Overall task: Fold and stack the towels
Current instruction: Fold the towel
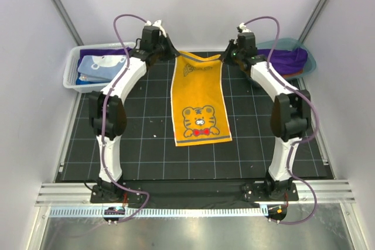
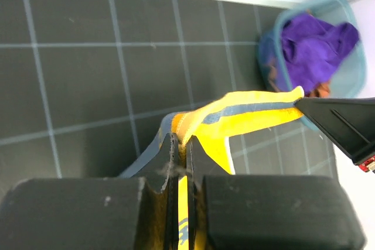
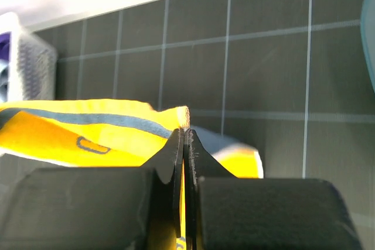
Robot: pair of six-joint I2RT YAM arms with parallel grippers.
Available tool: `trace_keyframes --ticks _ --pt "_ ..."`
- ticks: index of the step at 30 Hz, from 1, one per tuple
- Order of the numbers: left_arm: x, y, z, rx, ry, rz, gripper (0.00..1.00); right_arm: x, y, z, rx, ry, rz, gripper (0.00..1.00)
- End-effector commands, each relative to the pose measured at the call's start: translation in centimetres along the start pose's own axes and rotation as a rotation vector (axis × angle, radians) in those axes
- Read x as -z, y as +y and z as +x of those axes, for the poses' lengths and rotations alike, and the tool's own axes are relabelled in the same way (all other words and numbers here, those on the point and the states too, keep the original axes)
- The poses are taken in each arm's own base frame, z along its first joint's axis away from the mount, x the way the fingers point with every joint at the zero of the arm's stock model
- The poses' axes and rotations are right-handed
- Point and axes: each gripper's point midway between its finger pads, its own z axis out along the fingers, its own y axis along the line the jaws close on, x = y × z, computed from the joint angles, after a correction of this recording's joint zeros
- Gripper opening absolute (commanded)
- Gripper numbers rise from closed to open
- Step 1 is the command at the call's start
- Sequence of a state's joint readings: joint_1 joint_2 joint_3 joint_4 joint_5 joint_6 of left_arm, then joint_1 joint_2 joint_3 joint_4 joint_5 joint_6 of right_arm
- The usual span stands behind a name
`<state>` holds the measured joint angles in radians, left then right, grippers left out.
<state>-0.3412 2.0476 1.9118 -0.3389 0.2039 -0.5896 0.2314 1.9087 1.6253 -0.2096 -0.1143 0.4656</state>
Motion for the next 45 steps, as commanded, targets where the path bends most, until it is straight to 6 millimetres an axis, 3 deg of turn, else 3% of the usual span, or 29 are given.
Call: trace_keyframes --ticks 1,7,10,12,13,14,16,18,19,20,21,22,23,24,26,27,28,31,34,39,45 --pt "-0.4 -0.3 -3.9 -0.027 -0.076 0.072 0.0 -1.4 1.8 -5.3 0.035 -0.151 -0.049 0.01" --pt "-2.2 2.3 -1.7 -0.018 -0.025 0.051 0.0 -2.0 0.4 -4.6 0.043 -0.161 -0.01 0.01" --pt "-1.3 1.5 -1.5 -0.003 -0.034 0.078 0.0 -1.5 0.1 -4.1 0.038 -0.157 -0.016 0.01" --pt "-0.9 1.9 0.0 0.017 -0.014 0.071 0.0 -0.8 0.0 -3.4 0.029 -0.147 -0.018 0.01" --pt "0.2 1.1 -0.3 0.013 -0.031 0.083 0.0 -0.7 -0.5 -2.2 0.022 -0.122 -0.009 0.01" --pt "0.1 1.9 1.6 0.022 0.004 0.065 0.0 0.1 -0.4 -2.2 0.018 -0.13 -0.014 0.01" --pt "0.7 1.4 2.6 0.017 0.007 0.063 0.0 0.9 -0.5 -1.5 0.005 -0.129 -0.017 0.01" --pt "1.7 1.6 4.6 0.019 0.029 0.045 0.0 2.1 -1.1 0.0 -0.014 -0.124 -0.016 0.01" --pt "2.0 1.8 5.3 0.023 0.036 0.041 0.0 2.3 -2.2 2.2 -0.022 -0.089 0.003 0.01" --pt "3.1 1.1 5.1 0.017 0.021 0.051 0.0 2.8 -2.2 2.7 -0.03 -0.088 0.0 0.01" --pt "3.3 2.3 7.2 0.029 0.057 0.025 0.0 3.8 -2.1 2.6 -0.035 -0.101 -0.006 0.01" --pt "3.7 1.8 7.7 0.025 0.052 0.035 0.0 4.2 -3.0 4.7 -0.043 -0.068 0.005 0.01" --pt "4.7 1.2 7.7 0.02 0.04 0.046 0.0 4.6 -3.1 5.1 -0.057 -0.068 0.001 0.01" --pt "5.0 2.1 9.4 0.025 0.065 0.025 0.0 5.5 -2.6 5.2 -0.058 -0.077 -0.012 0.01" --pt "5.7 1.9 10.9 0.02 0.079 0.022 0.0 6.1 -3.5 7.5 -0.068 -0.047 0.0 0.01" --pt "6.3 1.4 11.1 0.019 0.076 0.032 0.0 6.5 -3.3 8.0 -0.069 -0.047 -0.001 0.01" --pt "6.5 2.1 12.8 0.024 0.106 0.019 0.0 7.3 -3.1 8.0 -0.068 -0.057 -0.006 0.01" --pt "7.6 1.9 15.1 0.011 0.123 0.015 0.0 8.7 -3.7 10.5 -0.075 -0.034 0.001 0.01" --pt "8.5 1.3 16.0 0.009 0.117 0.023 0.0 9.6 -3.9 12.0 -0.076 -0.017 0.002 0.01" --pt "9.4 1.5 18.0 0.001 0.131 0.004 0.0 11.4 -3.3 12.7 -0.07 -0.023 -0.011 0.01" --pt "10.6 1.6 17.5 -0.002 0.101 -0.004 0.0 12.7 -2.8 13.9 -0.046 -0.011 -0.009 0.01"
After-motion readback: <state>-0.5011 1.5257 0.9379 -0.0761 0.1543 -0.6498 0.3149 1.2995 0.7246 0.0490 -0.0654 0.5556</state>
